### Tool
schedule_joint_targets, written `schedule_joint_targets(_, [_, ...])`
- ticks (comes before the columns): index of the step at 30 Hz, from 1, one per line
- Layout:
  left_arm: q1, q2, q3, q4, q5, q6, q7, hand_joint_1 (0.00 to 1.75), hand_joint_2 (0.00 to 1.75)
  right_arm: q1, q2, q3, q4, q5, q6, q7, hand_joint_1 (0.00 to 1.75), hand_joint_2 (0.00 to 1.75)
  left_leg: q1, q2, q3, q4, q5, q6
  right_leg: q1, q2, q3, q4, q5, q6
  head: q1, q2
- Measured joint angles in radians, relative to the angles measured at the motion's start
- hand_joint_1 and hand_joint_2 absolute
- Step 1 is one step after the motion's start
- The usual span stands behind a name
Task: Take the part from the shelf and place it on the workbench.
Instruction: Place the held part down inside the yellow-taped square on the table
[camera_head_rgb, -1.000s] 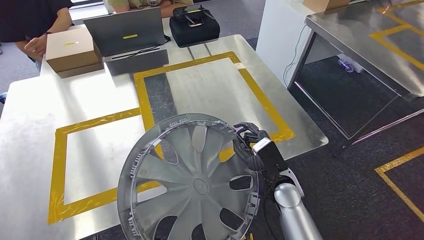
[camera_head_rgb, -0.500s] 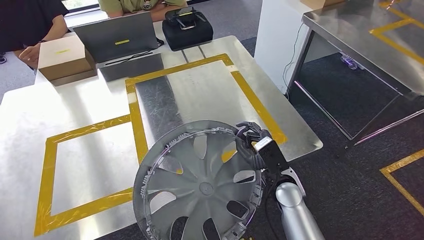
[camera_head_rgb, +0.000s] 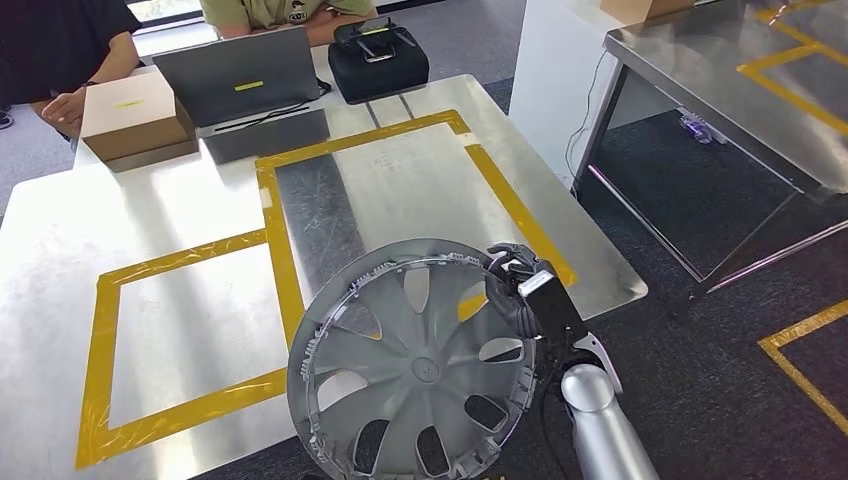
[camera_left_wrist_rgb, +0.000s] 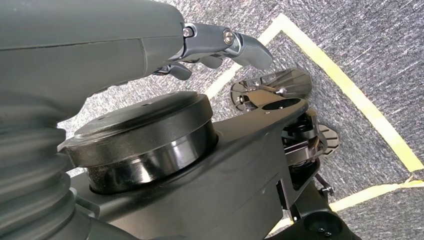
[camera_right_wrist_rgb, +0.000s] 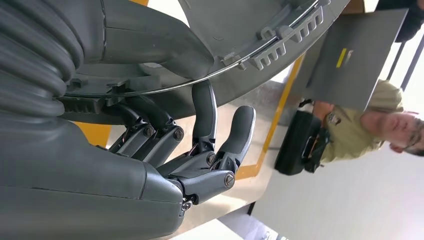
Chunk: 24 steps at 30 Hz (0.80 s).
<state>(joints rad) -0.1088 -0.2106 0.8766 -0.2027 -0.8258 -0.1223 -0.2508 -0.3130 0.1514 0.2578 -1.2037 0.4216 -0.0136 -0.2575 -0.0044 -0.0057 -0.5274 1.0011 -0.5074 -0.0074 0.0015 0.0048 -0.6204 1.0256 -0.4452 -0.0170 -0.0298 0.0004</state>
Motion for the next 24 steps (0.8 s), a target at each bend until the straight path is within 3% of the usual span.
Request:
schedule_joint_targets(15, [-0.002,0.0,0.0,0.0,-0.022,-0.006,0.011,0.0,1.75,-0.055,-0.09,-0.2,0.079,-0.003,-0.054,-0.006,1.75,1.75,-0.002,-0.001,-0.001,0.002,-0.001,0.002,-0.003,-0.001,0.002,-0.003,0.002,0.005,0.0,0.0])
schedule_joint_targets(24, [-0.014,-0.003,0.0,0.0,-0.033,-0.012,0.012,0.0,1.75,-0.181,-0.149,-0.295,0.081,0.028,-0.022,0.011,1.75,1.75,-0.004,0.001,0.0,0.003,0.0,0.005,-0.004,0.002,0.002,-0.003,0.004,0.008,0.0,0.0])
